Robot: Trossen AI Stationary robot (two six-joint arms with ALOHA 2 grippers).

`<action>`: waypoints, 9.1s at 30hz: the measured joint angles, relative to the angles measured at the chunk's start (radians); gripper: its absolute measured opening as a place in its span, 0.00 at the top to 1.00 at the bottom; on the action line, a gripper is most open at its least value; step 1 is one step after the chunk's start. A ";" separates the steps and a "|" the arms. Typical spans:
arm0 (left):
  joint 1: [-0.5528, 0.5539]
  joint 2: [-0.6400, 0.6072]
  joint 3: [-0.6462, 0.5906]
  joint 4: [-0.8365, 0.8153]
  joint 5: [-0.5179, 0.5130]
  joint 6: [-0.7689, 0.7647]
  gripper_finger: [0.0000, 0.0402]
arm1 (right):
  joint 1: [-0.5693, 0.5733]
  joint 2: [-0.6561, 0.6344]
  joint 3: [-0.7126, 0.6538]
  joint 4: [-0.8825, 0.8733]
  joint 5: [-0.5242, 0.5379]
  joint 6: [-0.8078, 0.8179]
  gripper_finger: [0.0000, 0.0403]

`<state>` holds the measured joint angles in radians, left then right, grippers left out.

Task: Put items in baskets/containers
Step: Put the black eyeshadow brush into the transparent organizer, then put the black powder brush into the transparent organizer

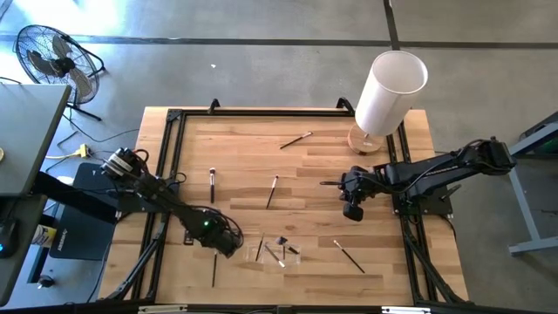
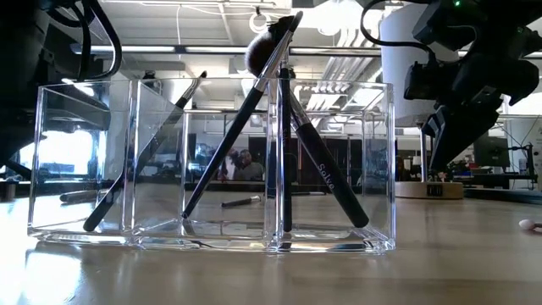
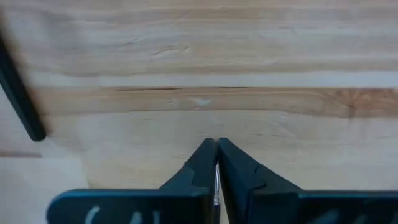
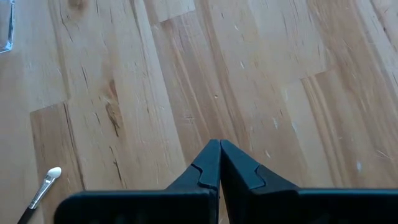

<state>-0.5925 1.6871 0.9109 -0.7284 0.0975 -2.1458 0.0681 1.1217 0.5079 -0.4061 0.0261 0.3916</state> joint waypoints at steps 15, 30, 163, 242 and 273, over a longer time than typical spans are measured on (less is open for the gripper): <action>-0.023 0.005 0.268 -0.233 -0.322 0.108 1.00 | 0.000 0.000 0.000 0.004 -0.005 0.001 1.00; -0.049 0.003 0.561 -0.454 -0.670 0.238 1.00 | 0.000 0.000 0.000 0.009 -0.004 0.004 1.00; 0.481 -0.796 -0.350 0.254 -0.129 1.805 1.00 | -0.265 1.165 1.275 -0.431 -0.095 0.668 0.98; 0.330 -0.760 -0.349 0.371 -0.161 1.617 1.00 | 0.275 0.857 0.656 1.198 0.150 -0.277 0.89; 0.533 -0.738 -0.348 0.103 -0.550 0.939 0.58 | 0.123 0.294 0.652 -0.634 0.742 0.652 0.91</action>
<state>-0.0595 0.9486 0.5625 -0.6250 -0.4528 -1.2073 0.1914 1.4158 1.1597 -1.0402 0.7680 1.0440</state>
